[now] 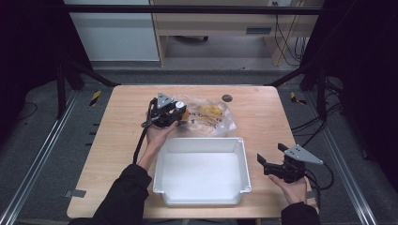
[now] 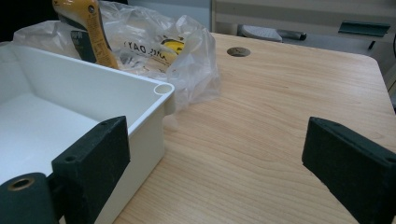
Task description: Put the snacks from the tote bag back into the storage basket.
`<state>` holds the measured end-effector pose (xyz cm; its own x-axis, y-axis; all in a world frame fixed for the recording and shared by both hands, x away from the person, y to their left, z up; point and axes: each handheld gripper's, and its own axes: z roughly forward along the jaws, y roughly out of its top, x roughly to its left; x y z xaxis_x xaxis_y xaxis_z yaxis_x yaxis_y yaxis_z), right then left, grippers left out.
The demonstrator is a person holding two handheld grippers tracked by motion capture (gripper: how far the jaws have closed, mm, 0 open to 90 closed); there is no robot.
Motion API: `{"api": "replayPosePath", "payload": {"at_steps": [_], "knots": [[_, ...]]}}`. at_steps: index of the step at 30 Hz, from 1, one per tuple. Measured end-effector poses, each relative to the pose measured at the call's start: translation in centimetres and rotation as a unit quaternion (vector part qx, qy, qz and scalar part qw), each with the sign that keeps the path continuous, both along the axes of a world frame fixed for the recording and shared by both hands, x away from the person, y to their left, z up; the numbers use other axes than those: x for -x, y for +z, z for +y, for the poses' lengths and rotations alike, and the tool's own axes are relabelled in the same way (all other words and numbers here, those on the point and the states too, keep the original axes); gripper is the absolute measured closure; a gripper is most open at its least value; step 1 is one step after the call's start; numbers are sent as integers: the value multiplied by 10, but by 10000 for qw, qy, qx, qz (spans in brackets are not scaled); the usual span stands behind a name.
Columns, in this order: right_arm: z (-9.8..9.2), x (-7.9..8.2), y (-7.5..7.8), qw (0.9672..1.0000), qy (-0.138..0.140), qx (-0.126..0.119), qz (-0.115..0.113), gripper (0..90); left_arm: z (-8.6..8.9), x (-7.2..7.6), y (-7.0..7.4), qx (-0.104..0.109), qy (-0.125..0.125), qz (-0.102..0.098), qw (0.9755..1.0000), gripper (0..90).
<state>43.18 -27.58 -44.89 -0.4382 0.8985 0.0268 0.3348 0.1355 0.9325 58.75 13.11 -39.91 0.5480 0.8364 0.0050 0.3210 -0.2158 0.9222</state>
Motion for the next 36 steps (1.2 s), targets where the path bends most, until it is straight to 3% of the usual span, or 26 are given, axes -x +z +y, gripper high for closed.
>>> {"api": "replayPosePath", "payload": {"at_steps": [11,24,36], "knots": [[0,0,0,10000,-6,-1,8,78,4,1,3,44,59,78,9999,587],[0,0,0,10000,-4,-32,3,79,9,7,14,117,95,-59,9999,588],[-1,1,1,10000,-21,-39,-20,79,7,15,40,173,-25,-280,9995,588]]}}
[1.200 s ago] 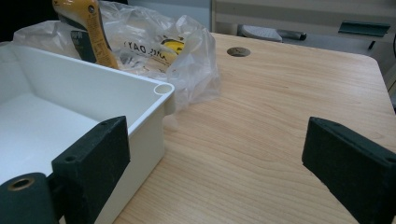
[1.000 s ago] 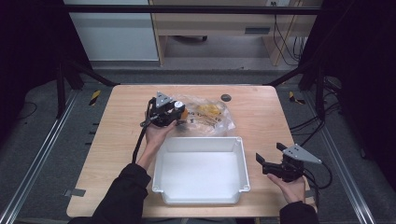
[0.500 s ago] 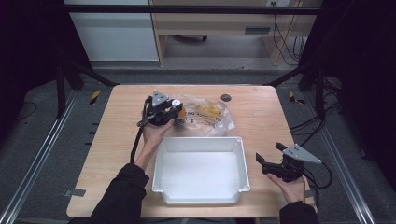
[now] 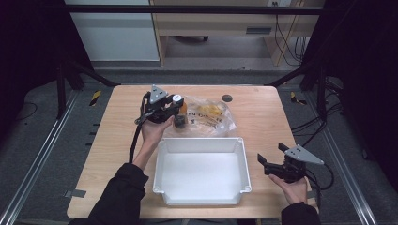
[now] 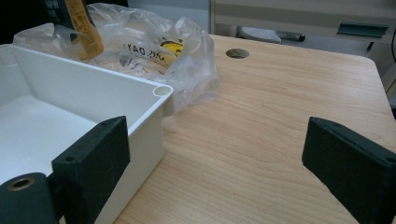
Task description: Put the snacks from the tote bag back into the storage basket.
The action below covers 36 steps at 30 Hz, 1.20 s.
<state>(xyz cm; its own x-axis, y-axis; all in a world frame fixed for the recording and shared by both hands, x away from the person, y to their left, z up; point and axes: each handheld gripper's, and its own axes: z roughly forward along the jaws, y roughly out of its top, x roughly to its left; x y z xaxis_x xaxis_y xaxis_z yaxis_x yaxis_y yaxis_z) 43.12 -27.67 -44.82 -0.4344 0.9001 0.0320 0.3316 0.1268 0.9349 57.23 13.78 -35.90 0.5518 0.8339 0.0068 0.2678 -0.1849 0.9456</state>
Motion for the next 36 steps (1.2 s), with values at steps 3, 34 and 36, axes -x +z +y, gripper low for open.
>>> {"api": "replayPosePath", "payload": {"at_steps": [3,34,36], "knots": [[0,0,0,10000,0,-5,17,79,-2,1,7,-15,-7,-57,10000,588],[0,0,0,10000,1,21,-13,79,14,22,57,215,30,-360,9991,588],[0,0,0,10000,-7,16,-1,79,15,24,59,243,18,-356,9991,588]]}}
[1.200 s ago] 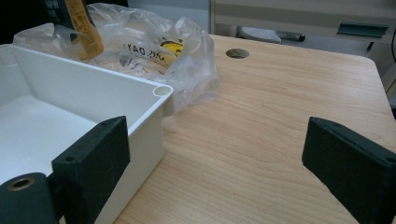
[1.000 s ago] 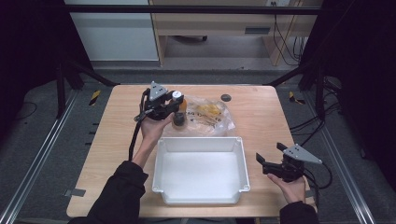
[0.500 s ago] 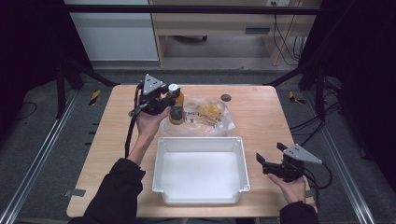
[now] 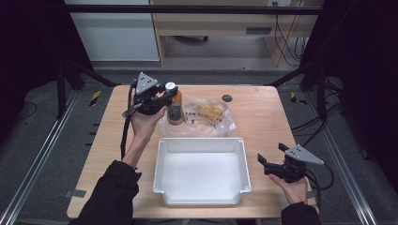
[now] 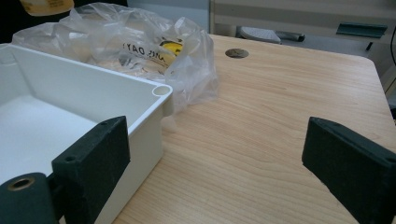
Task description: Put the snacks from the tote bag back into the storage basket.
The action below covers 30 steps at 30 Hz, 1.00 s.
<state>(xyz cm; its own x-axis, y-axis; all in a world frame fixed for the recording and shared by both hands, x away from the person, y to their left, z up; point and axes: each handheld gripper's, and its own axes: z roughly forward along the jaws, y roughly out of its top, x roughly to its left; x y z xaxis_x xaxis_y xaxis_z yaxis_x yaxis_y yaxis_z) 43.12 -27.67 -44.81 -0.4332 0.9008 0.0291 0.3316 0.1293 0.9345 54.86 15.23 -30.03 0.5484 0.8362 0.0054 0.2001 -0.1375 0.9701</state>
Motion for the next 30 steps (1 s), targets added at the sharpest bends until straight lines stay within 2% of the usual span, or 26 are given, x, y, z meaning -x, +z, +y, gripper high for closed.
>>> {"api": "replayPosePath", "payload": {"at_steps": [4,13,20,30], "knots": [[0,0,0,10000,-8,8,-13,79,0,7,4,81,-60,-18,9999,588],[-1,1,1,10000,-25,4,-11,79,-3,26,10,1,-166,-153,9997,588],[-1,1,1,10000,-26,24,-23,79,-4,42,9,-3,-292,-116,9995,588],[-1,2,1,10000,-27,23,-22,80,-6,59,8,-40,-430,-168,9989,588]]}}
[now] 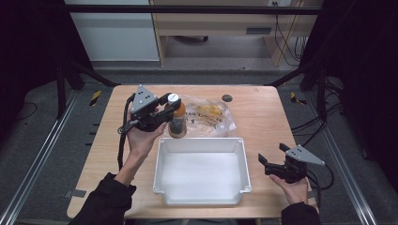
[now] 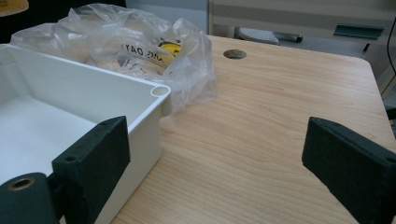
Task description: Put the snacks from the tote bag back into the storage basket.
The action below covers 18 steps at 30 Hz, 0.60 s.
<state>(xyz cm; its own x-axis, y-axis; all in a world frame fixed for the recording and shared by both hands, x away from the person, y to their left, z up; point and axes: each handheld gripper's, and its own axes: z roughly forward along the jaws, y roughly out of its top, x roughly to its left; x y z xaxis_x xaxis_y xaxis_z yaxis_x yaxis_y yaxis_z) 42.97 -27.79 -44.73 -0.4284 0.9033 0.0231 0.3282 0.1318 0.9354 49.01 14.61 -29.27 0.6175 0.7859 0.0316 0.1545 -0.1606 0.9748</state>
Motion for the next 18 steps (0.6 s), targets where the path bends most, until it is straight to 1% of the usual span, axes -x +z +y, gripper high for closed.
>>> {"api": "replayPosePath", "payload": {"at_steps": [6,7,13,14,15,18], "knots": [[0,1,0,10000,-6,-6,-11,80,-2,9,-5,-20,-119,17,9999,588],[0,1,0,10000,-5,-2,-14,80,-3,13,-7,-21,-171,31,9998,588],[0,1,0,10000,6,-10,-1,80,-2,21,-11,-20,-247,27,9997,588],[0,1,1,10000,5,-18,14,80,-3,22,-12,20,-253,30,9997,588],[0,1,0,10000,7,-3,-19,80,-1,25,-15,0,-278,47,9996,588],[0,1,0,10000,10,7,-25,80,-1,26,-18,-18,-289,55,9996,588]]}}
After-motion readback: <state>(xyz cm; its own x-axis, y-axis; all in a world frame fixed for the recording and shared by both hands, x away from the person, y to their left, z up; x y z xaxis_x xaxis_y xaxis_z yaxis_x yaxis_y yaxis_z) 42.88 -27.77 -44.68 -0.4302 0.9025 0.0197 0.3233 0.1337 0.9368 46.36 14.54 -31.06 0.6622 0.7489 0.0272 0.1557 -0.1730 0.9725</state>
